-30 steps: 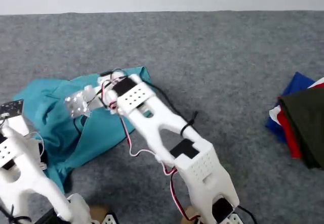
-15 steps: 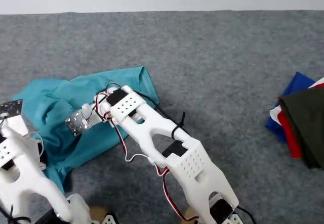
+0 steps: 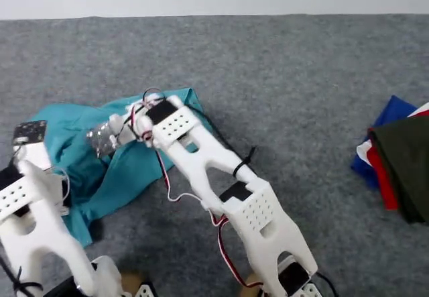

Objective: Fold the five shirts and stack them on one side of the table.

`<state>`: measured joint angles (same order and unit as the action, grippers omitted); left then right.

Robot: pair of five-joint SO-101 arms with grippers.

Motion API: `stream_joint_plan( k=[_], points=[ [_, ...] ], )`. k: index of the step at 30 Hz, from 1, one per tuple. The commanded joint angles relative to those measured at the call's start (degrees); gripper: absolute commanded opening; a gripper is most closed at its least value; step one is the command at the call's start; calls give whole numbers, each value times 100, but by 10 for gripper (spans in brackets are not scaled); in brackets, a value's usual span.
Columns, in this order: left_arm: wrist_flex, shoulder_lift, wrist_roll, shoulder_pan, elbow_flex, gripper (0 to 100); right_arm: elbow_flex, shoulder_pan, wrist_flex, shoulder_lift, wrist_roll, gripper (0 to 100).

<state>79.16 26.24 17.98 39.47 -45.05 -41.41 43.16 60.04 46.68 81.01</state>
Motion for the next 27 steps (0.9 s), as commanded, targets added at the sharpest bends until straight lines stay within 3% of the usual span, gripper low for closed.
stream_joint_plan(
  k=[1,5,13,17,20,27],
  points=[
    [-79,123,26,-202,22,2,-668,-171,532,-75,123,28],
    [-79,123,26,-281,22,2,-862,-145,1095,-40,26,95],
    [-114,123,26,-255,13,2,-826,101,1147,163,-404,101],
    [-79,132,26,-246,-40,2,-826,189,1121,321,-387,91],
    [-97,167,26,-246,-198,2,-835,242,1121,312,-378,6],
    [-70,176,35,-246,-189,2,-1618,4,1684,-48,-378,10]
  ],
)
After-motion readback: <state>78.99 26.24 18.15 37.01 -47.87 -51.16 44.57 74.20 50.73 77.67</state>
